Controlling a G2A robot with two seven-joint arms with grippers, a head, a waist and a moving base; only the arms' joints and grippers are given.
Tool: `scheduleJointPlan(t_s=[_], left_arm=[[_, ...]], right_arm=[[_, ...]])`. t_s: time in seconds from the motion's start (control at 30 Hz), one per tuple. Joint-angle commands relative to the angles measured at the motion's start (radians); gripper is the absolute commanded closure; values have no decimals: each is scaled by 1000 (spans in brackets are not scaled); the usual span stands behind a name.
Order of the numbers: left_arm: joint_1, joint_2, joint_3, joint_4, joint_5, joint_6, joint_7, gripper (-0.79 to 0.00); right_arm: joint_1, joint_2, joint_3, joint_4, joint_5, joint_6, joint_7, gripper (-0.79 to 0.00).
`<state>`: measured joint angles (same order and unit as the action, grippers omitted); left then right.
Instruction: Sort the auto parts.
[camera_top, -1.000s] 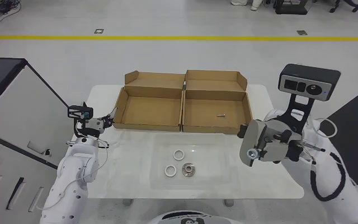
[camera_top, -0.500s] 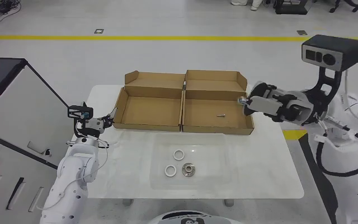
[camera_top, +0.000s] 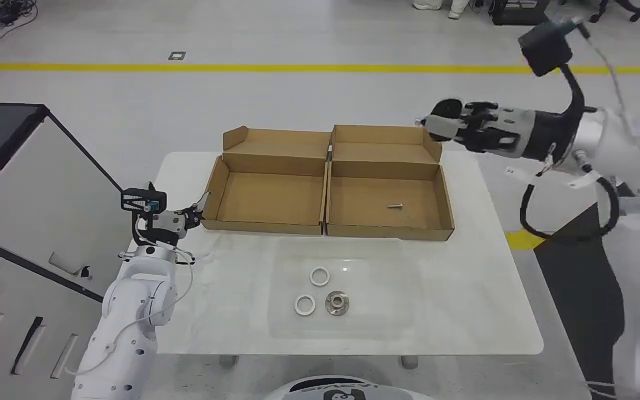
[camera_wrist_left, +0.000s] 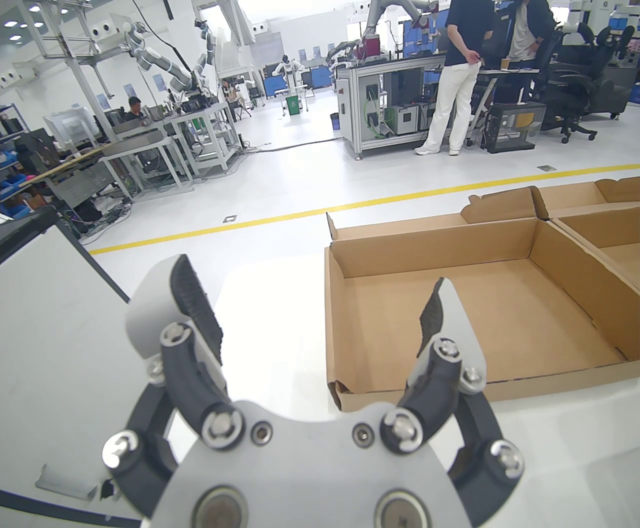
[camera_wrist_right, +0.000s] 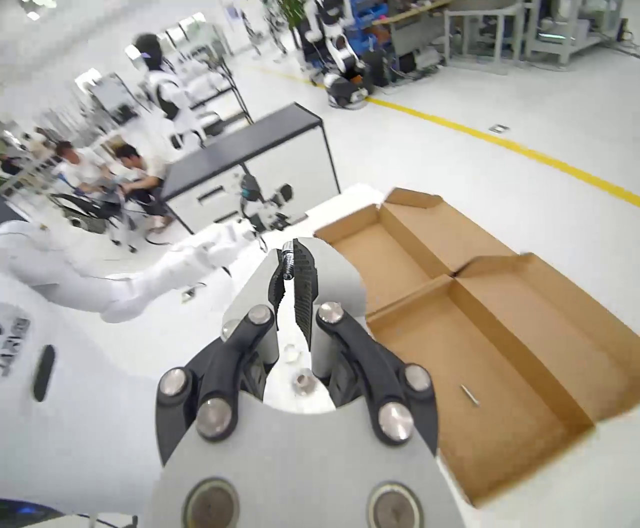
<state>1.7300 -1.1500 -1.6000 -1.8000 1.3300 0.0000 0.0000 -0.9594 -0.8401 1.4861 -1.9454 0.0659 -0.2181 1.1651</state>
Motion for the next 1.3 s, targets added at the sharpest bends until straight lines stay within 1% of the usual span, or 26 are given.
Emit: scheduleJointPlan(t_s=[0.0, 0.3, 0.53, 0.77, 1.03, 1.27], left_arm=[[0, 0, 0, 0, 0, 0, 0, -785], [0, 0, 0, 0, 0, 0, 0, -785], [0, 0, 0, 0, 0, 0, 0, -785], [0, 0, 0, 0, 0, 0, 0, -785], [0, 0, 0, 0, 0, 0, 0, -785], [0, 0, 0, 0, 0, 0, 0, -785]], right_arm=[[53, -1, -50, 24, -73, 1, 25, 0], [279, -26, -300, 190, -273, -8, 111, 0], [410, -60, -474, 314, -370, -50, 148, 0], [496, -91, -605, 425, -452, -78, 203, 0], [558, -135, -736, 596, -482, -77, 240, 0], [577, -183, -831, 761, -509, -21, 178, 0]])
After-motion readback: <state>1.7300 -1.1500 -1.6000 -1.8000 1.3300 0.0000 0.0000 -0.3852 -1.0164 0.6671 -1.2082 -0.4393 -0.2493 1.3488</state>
